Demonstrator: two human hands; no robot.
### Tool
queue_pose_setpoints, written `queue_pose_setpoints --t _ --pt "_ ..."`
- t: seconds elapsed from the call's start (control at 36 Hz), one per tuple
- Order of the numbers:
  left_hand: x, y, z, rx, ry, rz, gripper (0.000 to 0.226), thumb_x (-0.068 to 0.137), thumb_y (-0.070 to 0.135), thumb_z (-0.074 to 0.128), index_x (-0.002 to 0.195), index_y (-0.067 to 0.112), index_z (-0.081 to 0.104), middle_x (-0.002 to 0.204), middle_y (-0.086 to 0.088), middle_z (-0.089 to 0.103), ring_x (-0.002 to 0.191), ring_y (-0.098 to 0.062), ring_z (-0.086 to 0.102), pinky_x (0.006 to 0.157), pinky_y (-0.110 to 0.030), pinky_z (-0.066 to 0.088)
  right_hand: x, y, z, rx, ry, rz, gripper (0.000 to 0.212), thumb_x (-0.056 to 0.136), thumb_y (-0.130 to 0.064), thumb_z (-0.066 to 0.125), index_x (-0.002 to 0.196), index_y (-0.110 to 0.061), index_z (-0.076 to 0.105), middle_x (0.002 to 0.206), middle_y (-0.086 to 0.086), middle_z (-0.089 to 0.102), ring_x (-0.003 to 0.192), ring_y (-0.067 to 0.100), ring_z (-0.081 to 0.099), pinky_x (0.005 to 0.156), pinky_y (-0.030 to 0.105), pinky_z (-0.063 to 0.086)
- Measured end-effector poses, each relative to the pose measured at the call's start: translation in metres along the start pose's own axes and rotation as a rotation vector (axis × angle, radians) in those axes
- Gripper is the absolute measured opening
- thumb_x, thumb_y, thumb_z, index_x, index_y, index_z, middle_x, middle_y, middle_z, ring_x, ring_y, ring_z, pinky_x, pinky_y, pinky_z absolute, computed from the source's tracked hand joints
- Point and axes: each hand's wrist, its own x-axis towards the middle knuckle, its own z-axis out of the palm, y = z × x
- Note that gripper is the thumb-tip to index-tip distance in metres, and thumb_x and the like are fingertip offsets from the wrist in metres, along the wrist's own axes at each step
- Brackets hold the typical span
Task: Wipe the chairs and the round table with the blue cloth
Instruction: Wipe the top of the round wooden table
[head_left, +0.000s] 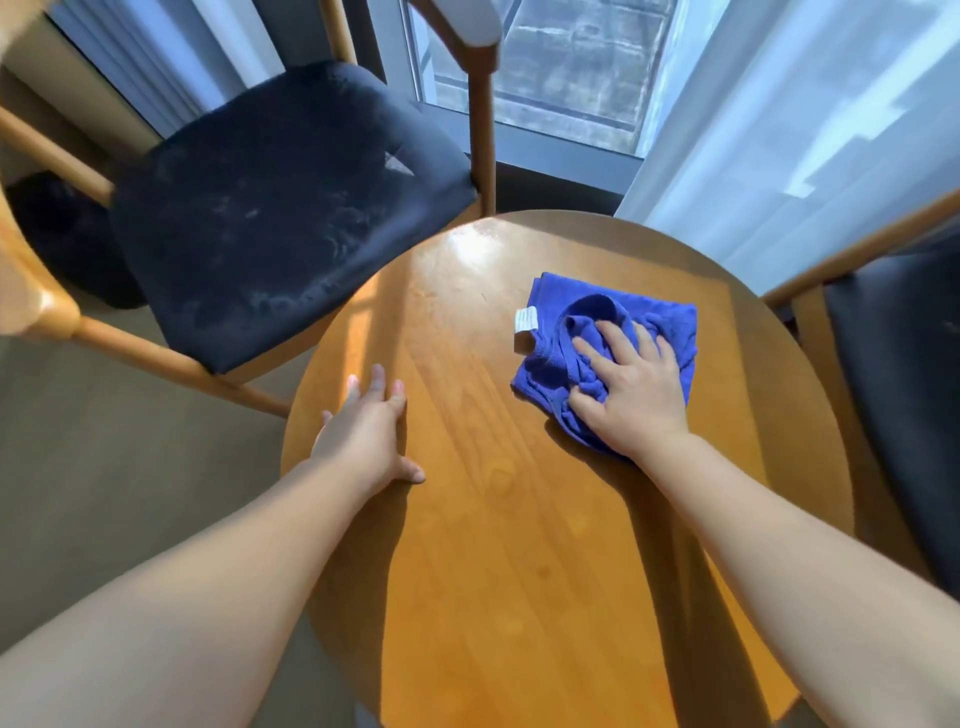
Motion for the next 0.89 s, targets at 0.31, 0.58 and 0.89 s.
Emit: queue_pose_setpoints --t 0.31,0.58,0.89 --pt "-0.014 0.048 0.005 0.034 0.087 0.132 0.111 0.068 0.044 0.079 0.149 0.031 0.004 0.157 -0.001 -0.013 0.145 -0.025 -0.004 0.111 -0.059 0.017 -0.049 0.013 0.006 0.001 0.023 0.054 0.07 0.077 -0.06 0.035 0.134 -0.026 0.057 0.145 0.006 0.048 0.136 0.04 0.035 0.112 0.059 0.021" --pt "0.0 0.09 0.024 0.081 0.004 0.162 0.123 0.062 0.053 0.08 0.148 0.033 -0.005 0.154 0.002 -0.024 0.142 -0.029 -0.018 0.108 -0.065 0.006 -0.025 0.015 0.011 -0.032 -0.005 -0.013 0.076 0.078 -0.067 0.031 0.145 -0.032 0.04 0.153 0.002 0.035 0.145 0.038 0.014 0.114 0.058 0.0" --pt "0.0 0.098 0.018 0.104 -0.052 0.126 0.12 0.066 0.047 0.079 0.149 0.031 -0.006 0.154 -0.001 -0.026 0.141 -0.032 -0.019 0.108 -0.066 0.008 0.097 0.018 -0.004 -0.075 -0.025 0.009 0.078 0.077 -0.071 0.019 0.148 -0.039 0.027 0.16 0.0 0.018 0.146 0.037 0.003 0.114 0.06 -0.002"
